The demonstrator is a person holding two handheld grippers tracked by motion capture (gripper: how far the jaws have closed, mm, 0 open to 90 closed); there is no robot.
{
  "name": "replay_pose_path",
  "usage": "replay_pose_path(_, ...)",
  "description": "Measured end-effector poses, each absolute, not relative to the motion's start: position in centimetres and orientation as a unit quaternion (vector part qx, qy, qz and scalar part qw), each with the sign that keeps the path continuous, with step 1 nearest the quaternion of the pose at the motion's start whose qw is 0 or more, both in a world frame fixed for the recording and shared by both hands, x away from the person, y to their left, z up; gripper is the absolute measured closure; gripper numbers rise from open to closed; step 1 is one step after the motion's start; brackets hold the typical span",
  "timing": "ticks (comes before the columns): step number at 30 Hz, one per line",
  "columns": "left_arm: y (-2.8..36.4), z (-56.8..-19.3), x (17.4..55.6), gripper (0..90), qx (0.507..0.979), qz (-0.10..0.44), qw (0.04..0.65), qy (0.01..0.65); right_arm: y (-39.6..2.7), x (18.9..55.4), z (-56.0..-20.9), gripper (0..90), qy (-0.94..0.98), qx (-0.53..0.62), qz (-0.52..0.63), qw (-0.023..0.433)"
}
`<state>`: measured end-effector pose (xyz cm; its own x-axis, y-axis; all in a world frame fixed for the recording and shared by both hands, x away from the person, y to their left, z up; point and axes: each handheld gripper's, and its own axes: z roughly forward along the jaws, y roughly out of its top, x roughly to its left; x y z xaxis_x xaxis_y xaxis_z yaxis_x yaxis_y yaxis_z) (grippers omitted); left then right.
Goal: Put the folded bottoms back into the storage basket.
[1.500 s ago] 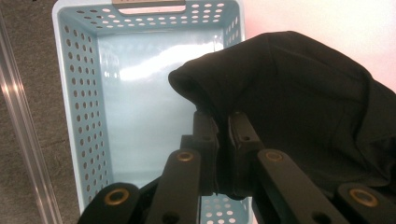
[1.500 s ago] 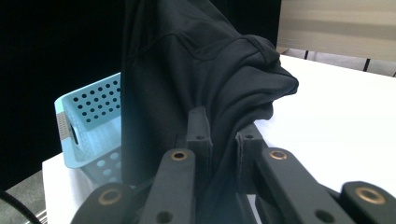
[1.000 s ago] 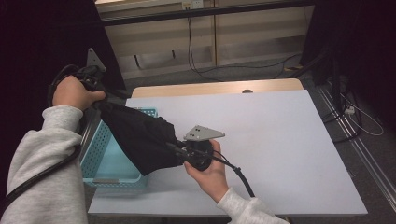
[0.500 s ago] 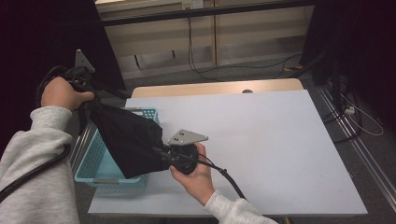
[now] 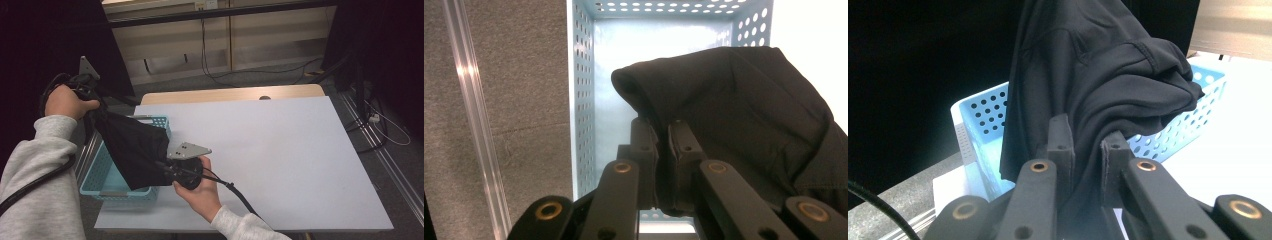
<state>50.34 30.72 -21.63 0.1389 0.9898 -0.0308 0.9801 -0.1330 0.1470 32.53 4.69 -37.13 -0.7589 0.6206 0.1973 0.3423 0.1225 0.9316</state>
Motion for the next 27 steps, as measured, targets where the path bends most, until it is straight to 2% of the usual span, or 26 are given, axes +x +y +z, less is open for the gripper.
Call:
replay_pose_path(20,33.1,-21.9,51.4,83.9,0.748,0.042,0.084,0.658,7.4,33.1,-37.1,80.3,0.745,0.313,0.576,0.123)
replay_pose_path(24,33.3,-21.6,51.9,83.9,0.751,0.059,0.086,0.652,8.1,33.4,-37.0,80.1,0.738,0.317,0.583,0.12)
replay_pose_path(25,33.3,-21.6,52.1,83.8,0.755,0.071,0.085,0.646,8.4,33.5,-37.0,79.0,0.738,0.319,0.583,0.114)
replay_pose_path(26,33.3,-21.7,52.2,83.1,0.758,0.083,0.084,0.641,8.9,33.6,-37.1,74.2,0.742,0.315,0.582,0.109)
replay_pose_path(27,33.3,-22.0,52.3,80.9,0.756,0.094,0.086,0.642,9.4,33.8,-37.3,64.4,0.751,0.314,0.572,0.102)
